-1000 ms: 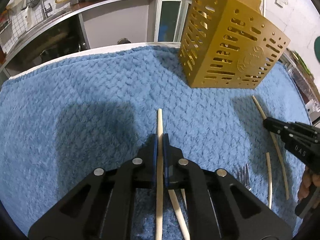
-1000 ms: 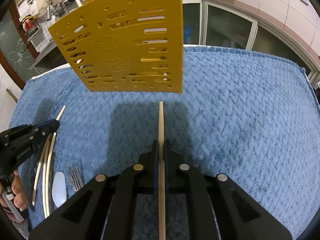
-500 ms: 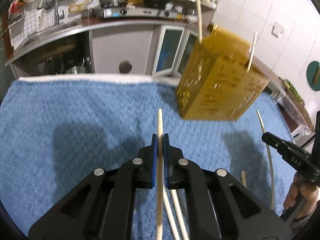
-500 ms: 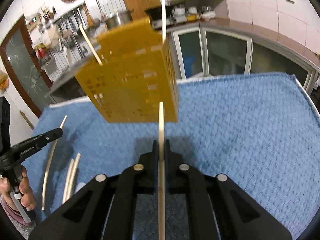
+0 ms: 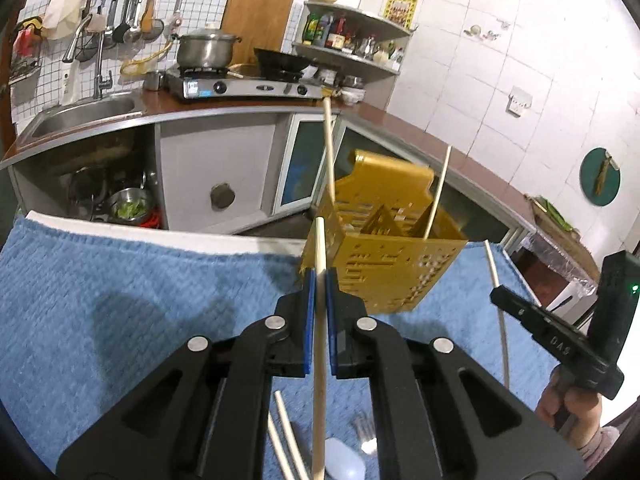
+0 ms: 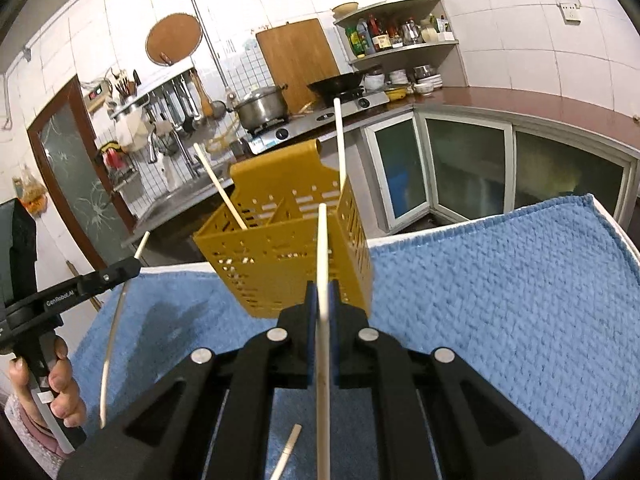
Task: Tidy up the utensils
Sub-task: 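Lift both held chopsticks toward the yellow slotted holder, then raise both chopsticks high above the holder and lower them toward its opening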
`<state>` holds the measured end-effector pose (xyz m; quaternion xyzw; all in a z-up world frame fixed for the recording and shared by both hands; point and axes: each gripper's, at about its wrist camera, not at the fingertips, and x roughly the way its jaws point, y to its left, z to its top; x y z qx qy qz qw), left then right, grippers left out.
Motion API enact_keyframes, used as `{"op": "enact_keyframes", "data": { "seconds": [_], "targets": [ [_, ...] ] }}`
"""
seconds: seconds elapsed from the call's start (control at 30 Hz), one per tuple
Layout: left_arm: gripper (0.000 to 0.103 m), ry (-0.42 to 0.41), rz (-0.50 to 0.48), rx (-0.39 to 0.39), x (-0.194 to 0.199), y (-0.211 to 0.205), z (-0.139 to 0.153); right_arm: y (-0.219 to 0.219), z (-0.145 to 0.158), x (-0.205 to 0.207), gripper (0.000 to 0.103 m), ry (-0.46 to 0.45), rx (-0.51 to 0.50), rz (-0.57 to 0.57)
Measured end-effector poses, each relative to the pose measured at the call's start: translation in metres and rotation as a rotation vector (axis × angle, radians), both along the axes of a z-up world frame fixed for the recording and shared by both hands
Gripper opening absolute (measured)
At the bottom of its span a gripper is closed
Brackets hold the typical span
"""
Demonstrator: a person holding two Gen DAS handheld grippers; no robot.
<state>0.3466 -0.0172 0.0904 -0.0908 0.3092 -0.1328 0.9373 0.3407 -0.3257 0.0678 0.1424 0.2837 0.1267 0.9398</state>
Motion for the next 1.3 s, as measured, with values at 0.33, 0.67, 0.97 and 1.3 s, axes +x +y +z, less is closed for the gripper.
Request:
{"op": "enact_keyframes", "data": {
  "seconds": [0.33, 0.67, 0.97, 1.3],
  "targets": [
    [0.004, -0.192, -0.031, -0.083, 0.002, -0.012, 0.047, 0.003, 0.043, -0.005, 0.006, -0.225, 0.013, -0.015],
    [0.004, -0.47, -0.052, -0.073, 0.007, -0.042, 0.092, 0.005, 0.093, 0.011, 0.006, -0.469, 0.067, -0.057],
    [0.004, -0.584, -0.038, -0.091, 0.046, -0.058, 0.102, 0.006, 0.093, 0.036, 0.006, -0.597, 0.115, -0.101],
    [0.004, -0.711, -0.026, -0.186, 0.077, -0.051, 0.094, 0.015, 0.096, 0.061, 0.006, -0.714, 0.095, -0.134]
  ]
}}
